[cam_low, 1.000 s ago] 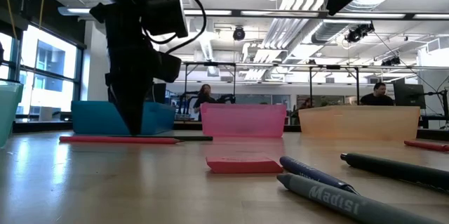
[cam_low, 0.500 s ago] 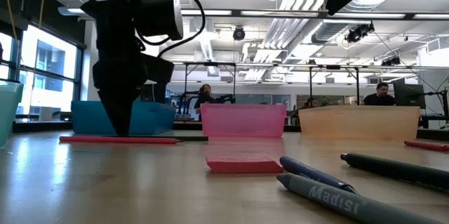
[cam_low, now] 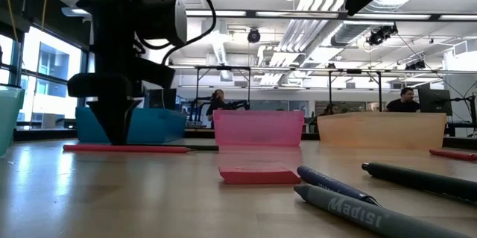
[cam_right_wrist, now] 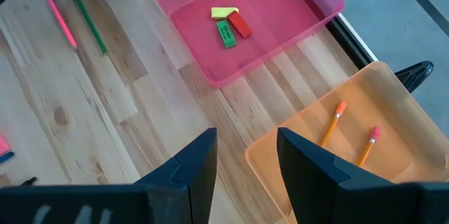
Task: Sort crayons/erasers/pens/pencils in bins
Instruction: Put the green pencil into the orange bin
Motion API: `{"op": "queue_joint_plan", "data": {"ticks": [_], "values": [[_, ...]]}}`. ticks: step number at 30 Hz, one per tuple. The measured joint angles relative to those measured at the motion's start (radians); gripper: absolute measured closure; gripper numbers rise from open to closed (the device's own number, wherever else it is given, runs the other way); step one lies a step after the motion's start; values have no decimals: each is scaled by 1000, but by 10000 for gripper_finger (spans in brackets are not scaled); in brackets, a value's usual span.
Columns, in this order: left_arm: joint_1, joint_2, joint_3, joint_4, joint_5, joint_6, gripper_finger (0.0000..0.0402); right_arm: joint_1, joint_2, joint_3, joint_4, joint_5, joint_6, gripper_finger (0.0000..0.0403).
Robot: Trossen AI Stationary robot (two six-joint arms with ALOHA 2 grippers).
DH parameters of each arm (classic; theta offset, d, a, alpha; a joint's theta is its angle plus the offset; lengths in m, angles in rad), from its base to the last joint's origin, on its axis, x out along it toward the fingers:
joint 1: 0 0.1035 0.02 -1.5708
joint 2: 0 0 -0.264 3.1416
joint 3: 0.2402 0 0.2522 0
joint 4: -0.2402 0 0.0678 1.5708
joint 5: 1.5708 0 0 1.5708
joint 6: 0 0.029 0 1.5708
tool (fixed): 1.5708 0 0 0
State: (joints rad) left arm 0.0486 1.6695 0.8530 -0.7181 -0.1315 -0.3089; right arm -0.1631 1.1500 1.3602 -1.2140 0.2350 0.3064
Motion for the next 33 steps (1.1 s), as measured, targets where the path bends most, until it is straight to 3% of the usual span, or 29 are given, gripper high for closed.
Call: {"op": "queue_joint_plan", "data": {"ticks": [4, 11, 24, 33], "values": [[6, 0, -1, 2, 38, 8, 334, 0, 0, 0, 0, 0, 0, 263], [3, 2, -5, 28, 40, 9, 395, 4, -2, 0, -9, -31, 26, 263], [4, 1, 20, 34, 95, -1, 399, 105, -42, -6, -73, -2, 160, 263], [8, 3, 36, 75, 203, -2, 400, 266, -93, -202, 56, -24, 436, 263]]}}
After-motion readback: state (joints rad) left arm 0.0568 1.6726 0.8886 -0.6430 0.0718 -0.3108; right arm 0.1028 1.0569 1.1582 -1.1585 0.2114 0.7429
